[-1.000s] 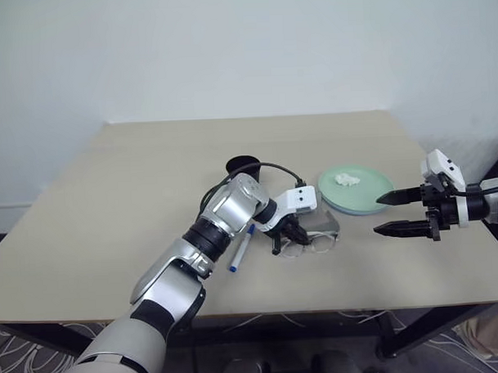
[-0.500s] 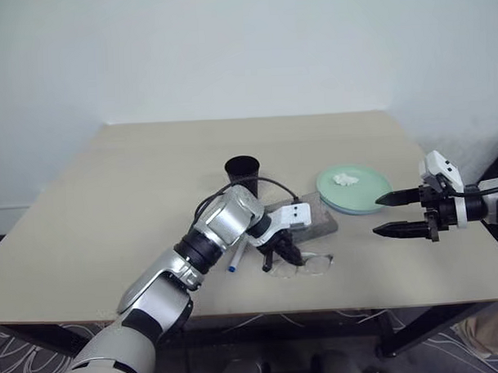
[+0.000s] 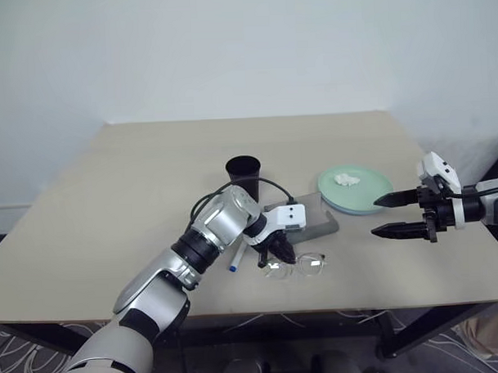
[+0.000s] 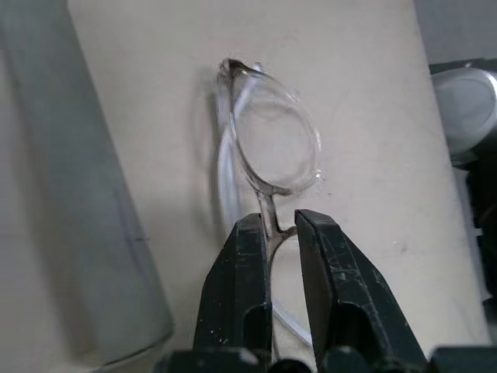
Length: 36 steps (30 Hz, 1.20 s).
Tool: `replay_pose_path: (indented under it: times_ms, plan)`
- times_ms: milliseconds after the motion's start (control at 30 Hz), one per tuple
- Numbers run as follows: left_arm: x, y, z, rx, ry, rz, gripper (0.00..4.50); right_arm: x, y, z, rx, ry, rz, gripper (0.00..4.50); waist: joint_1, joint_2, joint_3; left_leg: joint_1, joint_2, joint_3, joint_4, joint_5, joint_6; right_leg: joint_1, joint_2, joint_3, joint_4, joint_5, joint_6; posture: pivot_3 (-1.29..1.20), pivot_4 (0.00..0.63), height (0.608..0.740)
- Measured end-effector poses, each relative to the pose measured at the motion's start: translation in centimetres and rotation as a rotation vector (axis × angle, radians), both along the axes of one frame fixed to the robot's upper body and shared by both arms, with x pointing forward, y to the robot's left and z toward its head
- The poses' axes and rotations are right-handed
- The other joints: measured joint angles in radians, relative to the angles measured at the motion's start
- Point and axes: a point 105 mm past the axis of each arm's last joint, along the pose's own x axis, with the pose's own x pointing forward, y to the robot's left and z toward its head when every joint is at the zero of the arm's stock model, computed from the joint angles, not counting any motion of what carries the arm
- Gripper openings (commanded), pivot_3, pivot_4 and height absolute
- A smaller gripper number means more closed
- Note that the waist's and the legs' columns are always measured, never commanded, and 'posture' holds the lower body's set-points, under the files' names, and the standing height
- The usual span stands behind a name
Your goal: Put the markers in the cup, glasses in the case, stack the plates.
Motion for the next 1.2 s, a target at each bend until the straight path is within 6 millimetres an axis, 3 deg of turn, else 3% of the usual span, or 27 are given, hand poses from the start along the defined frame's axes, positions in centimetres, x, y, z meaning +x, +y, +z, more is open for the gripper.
replay_pose_path:
  times_ms: [900,1000,1200]
  plan:
    - [-0.4,-1.1,-0.4,0.105,-0.162,-0.103,0.61,0.1,0.2,-0.1,0.001,-0.006,-0.007,4.5,0.0,0.0,0.0,0.0,0.0,0.0,0.0,0.0,0.0,0.0,0.0,0.0,0.0,0.0,0.0,0.0,0.0,0.732]
    - [-0.4,-1.2,-0.6,0.107,-0.165,-0.095,0.02,0.1,0.2,-0.1,0.0,-0.008,-0.006,4.5,0.0,0.0,0.0,0.0,0.0,0.0,0.0,0.0,0.0,0.0,0.0,0.0,0.0,0.0,0.0,0.0,0.0,0.732]
    - [-0.4,-1.4,-0.6,0.105,-0.175,-0.087,0.02,0.1,0.3,-0.1,-0.004,-0.01,-0.002,4.5,0.0,0.0,0.0,0.0,0.0,0.0,0.001,0.0,0.0,0.001,0.0,0.0,0.0,0.0,0.0,0.0,0.0,0.732]
